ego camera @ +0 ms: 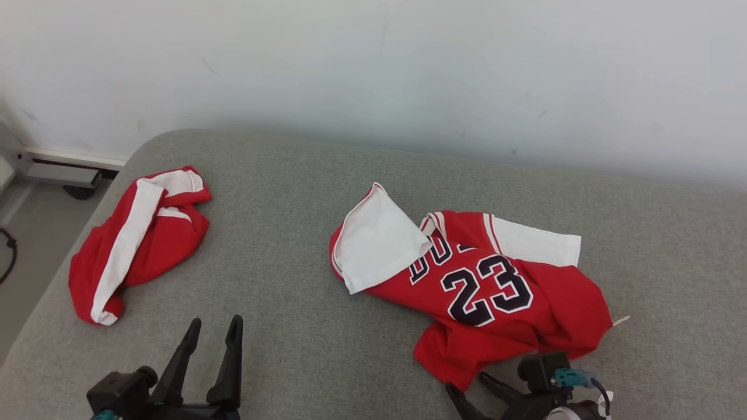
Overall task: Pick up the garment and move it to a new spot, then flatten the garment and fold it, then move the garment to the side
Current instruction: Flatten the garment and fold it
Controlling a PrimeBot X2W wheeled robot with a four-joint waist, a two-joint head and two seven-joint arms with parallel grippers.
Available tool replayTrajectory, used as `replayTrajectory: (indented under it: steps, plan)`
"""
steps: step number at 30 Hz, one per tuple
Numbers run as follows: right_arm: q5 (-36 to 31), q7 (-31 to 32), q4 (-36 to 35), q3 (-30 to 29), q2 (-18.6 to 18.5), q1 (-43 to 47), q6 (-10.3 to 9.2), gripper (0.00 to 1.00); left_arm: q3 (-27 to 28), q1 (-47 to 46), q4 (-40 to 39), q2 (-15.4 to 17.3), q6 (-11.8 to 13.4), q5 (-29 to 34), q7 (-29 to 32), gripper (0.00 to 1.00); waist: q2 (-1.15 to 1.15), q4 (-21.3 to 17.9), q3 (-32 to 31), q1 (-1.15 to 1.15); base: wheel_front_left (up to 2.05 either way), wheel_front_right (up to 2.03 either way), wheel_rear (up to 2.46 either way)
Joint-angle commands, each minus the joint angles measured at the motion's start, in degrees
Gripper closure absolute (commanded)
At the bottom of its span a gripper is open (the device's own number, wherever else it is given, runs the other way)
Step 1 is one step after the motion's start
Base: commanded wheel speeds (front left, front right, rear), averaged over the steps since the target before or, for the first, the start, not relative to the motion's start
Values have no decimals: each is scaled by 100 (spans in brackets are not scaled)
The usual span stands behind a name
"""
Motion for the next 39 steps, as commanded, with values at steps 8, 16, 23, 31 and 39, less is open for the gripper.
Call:
replayTrajectory:
  steps: [8, 16, 23, 31, 39]
  plan:
    - [-194, -238, 437, 30, -26, -293, -2, 0, -104, -93, 41, -16, -34, -44, 34, 0, 0, 138, 33, 0, 0, 0, 0]
    - [-443, -334, 716, -75, -24, -478, -2, 100, -134, -91, 81, -33, -13, -79, 26, 0, 0, 142, 66, 0, 0, 0, 0]
    - [-679, -395, 771, -286, -25, -576, -2, 100, -111, -68, 109, -52, -2, -151, -2, 0, 0, 28, 76, 0, 0, 0, 0]
    - [-1323, -167, 455, -873, -24, -576, -2, 100, -111, -123, 146, -87, -12, -161, -44, 0, 0, -87, 137, 0, 0, 0, 0]
    - [-2907, 430, -398, -1743, -154, -653, -4, 100, -109, -157, 197, -126, -35, -205, -81, 0, 0, -114, 145, 0, 0, 0, 0]
